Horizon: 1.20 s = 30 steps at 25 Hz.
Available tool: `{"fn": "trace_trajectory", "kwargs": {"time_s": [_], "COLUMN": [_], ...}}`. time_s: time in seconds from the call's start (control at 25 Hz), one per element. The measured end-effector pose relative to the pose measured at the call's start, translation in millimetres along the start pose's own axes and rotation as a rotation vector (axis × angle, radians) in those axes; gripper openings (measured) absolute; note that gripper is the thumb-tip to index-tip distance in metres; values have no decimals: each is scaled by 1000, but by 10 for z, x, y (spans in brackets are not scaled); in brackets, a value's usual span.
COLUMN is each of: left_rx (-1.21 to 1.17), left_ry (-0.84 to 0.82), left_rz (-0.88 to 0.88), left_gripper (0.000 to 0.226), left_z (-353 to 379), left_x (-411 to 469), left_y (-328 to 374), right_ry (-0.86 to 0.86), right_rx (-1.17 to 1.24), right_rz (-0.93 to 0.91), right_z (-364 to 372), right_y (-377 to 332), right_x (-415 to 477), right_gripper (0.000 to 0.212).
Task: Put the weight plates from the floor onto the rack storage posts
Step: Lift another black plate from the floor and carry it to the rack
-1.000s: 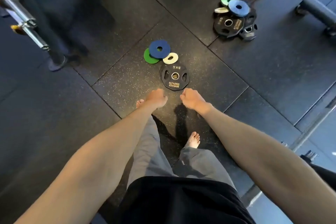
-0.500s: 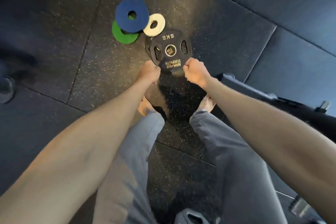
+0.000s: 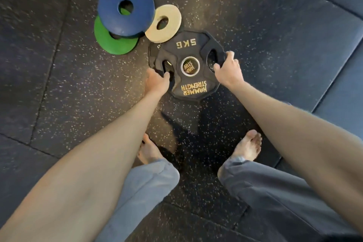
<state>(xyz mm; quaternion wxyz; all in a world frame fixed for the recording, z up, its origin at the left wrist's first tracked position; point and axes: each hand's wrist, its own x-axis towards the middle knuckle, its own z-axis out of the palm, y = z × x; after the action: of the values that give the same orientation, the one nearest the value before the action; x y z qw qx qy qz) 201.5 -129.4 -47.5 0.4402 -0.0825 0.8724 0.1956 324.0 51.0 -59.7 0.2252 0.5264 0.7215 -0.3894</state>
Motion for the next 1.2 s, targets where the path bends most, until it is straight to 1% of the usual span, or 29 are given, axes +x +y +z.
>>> {"fn": "trace_trajectory", "kwargs": {"time_s": [0.08, 0.2, 0.28, 0.36, 0.44, 0.52, 0.6, 0.76, 0.84, 0.96, 1.04, 1.2], "left_rx": [-27, 4, 17, 1, 8, 43, 84, 147, 136, -6, -95, -140], "left_ry": [-5, -30, -55, -40, 0, 28, 37, 35, 32, 77, 113, 190], "left_rz": [-9, -40, -57, -65, -71, -81, -72, -44, -50, -51, -17, 117], "left_gripper": [60, 58, 58, 63, 61, 56, 57, 54, 49, 41, 36, 26], "left_z": [-17, -95, -119, -98, -27, 34, 37, -139, -330, -758, -1138, -1959], "left_x": [197, 361, 399, 404, 388, 338, 267, 46, -232, -842, -1401, -2620], "left_y": [66, 56, 66, 100, 144, 174, 190, 199, 245, 438, 666, 1280], "right_ry": [-32, -44, -50, -57, -68, -58, -37, 3, 14, 63, 99, 177], "right_rx": [32, 53, 49, 109, 179, 203, 200, 192, 229, 327, 402, 560], "right_rz": [4, 65, 82, 97, 114, 111, 102, 112, 106, 82, 72, 33], "right_z": [65, 72, 66, 48, 61, 88, 90, -22, -206, -678, -1099, -2133], "right_y": [-42, -73, -76, -102, -90, -69, -85, -161, -232, -469, -679, -1192], "right_x": [226, 381, 434, 465, 500, 478, 391, 84, -209, -792, -1281, -2381], "right_gripper": [54, 45, 42, 41, 38, 32, 30, 31, 32, 31, 32, 29]}}
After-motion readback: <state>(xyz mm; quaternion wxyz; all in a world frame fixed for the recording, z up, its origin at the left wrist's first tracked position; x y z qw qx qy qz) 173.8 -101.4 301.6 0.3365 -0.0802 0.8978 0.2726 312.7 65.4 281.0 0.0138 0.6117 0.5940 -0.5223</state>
